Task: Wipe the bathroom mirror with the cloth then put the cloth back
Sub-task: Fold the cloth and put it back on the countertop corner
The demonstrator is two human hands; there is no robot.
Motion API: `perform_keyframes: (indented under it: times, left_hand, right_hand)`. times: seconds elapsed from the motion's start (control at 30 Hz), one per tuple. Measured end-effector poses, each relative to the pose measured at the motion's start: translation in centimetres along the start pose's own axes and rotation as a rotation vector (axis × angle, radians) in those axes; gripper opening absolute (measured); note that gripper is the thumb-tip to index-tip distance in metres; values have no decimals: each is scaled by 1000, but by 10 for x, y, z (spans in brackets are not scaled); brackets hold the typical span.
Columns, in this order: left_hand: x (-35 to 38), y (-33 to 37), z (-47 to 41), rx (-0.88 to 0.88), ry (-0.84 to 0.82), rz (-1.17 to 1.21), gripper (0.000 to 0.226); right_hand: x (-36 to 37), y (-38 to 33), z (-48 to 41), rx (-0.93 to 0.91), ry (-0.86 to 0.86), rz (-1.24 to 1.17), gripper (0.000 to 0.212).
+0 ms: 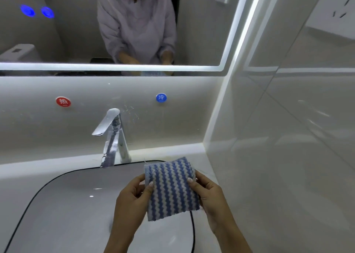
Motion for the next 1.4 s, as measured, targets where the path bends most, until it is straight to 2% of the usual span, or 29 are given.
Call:
perform_keyframes:
  times: [0.27, 0.57, 0.77, 0.97, 1.17, 1.4]
  left_hand:
    - [77, 4, -24, -30, -19, -55, 23]
    - [97, 11, -60, -31, -38, -101, 25]
    - [119, 23, -103, -27, -77, -166, 17]
    - [149, 26, -157, -58, -80, -222, 27]
    - [177, 4, -199, -264, -118, -182, 30]
    - [189, -38, -229, -502, -43, -18, 31]
  right_hand:
    - [-66, -1, -45, 30, 50, -29, 22]
    - [-78, 3, -81, 11, 61, -5, 22]
    - [-86, 1, -120, -22, 130, 52, 24]
    - [-95, 13, -167, -51, 204, 85, 22]
    - [-103, 46, -204, -24, 233, 208, 24]
    - [-109, 89, -230, 79, 210, 345, 24]
Point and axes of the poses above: each hand's wrist, its own z-axis away from the middle knuckle, its own x-axis out of the palm, y = z × x, the point moved 1 cm from there along -z, towards the middle knuckle, and after that the axes turned 8 degrees about -x, right-handed, at the moved point
